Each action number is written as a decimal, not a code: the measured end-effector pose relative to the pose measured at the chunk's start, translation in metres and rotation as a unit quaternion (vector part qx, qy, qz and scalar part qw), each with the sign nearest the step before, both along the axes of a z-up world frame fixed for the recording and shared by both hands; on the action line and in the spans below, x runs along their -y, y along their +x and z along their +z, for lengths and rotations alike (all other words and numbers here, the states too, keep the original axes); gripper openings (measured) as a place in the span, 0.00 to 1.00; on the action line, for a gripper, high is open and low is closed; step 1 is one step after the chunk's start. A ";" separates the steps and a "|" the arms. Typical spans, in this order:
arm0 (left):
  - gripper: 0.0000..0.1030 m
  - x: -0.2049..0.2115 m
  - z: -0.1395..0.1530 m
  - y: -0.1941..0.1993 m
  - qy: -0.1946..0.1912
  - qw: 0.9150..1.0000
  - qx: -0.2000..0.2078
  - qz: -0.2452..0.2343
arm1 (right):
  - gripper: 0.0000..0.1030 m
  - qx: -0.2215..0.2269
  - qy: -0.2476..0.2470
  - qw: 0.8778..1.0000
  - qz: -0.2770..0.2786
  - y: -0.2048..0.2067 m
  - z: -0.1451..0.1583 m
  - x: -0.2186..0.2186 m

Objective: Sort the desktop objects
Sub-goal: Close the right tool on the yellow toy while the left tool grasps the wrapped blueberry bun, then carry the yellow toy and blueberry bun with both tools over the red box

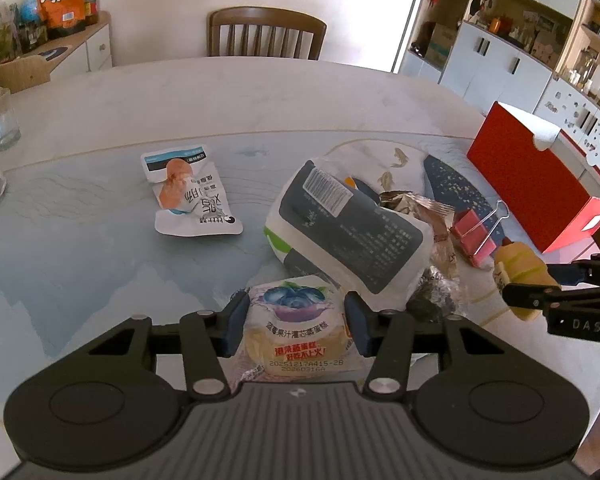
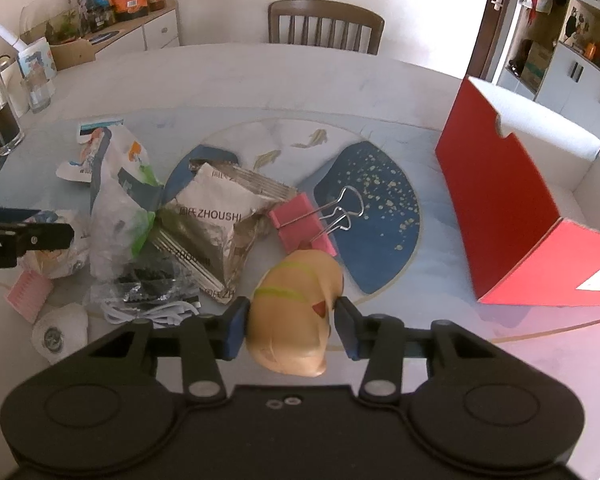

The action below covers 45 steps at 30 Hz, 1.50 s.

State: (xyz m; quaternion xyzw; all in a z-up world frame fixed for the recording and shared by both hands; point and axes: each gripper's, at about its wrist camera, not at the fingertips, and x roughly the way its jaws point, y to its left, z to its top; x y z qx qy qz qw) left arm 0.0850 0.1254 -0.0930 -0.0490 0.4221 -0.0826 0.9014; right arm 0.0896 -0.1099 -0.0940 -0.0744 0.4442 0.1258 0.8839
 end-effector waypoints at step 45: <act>0.48 0.130 0.115 -0.009 -0.008 0.996 0.090 0.018 | 0.44 0.067 0.088 0.992 0.058 0.018 0.112 0.140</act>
